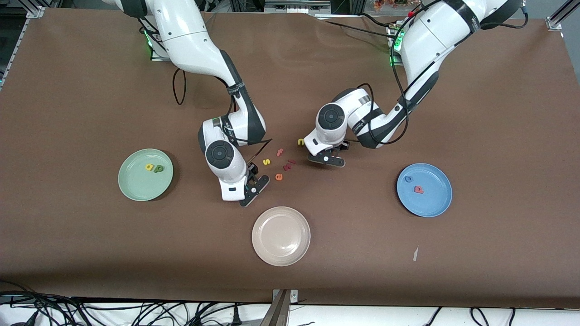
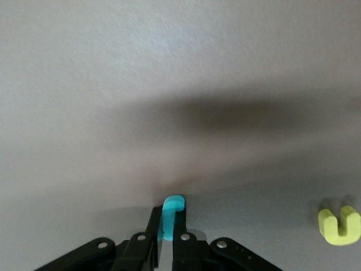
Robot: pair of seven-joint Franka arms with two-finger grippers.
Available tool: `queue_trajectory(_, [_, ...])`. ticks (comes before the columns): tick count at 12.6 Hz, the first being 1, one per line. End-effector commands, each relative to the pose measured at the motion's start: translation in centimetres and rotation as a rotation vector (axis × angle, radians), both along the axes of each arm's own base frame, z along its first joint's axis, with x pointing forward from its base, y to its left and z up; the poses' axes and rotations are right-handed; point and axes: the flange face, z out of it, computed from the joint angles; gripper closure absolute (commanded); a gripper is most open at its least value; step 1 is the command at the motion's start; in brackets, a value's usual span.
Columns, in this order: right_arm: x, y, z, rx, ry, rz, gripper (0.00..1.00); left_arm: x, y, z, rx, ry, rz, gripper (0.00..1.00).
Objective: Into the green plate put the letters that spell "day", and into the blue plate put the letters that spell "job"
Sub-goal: 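Grasp the cyan y with the right gripper while the left grasps teal r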
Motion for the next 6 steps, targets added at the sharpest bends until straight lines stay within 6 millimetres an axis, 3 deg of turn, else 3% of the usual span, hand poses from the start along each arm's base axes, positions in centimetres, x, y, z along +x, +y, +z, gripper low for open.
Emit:
queue_trajectory(1, [0.4,0.6,-0.1,-0.01,-0.017,0.028,0.59,1.5,1.4,3.3,0.063,-0.045,-0.032,0.96])
queue_trajectory(4, [0.4,0.5,-0.2,-0.018,-0.018,0.031,0.95,5.5,6.9,7.6,0.08,-0.036,-0.15,0.95])
queue_trajectory(6, [0.4,0.5,-0.2,-0.018,-0.018,0.025,1.0,7.7,11.4,9.3,0.092,-0.014,-0.235,0.94])
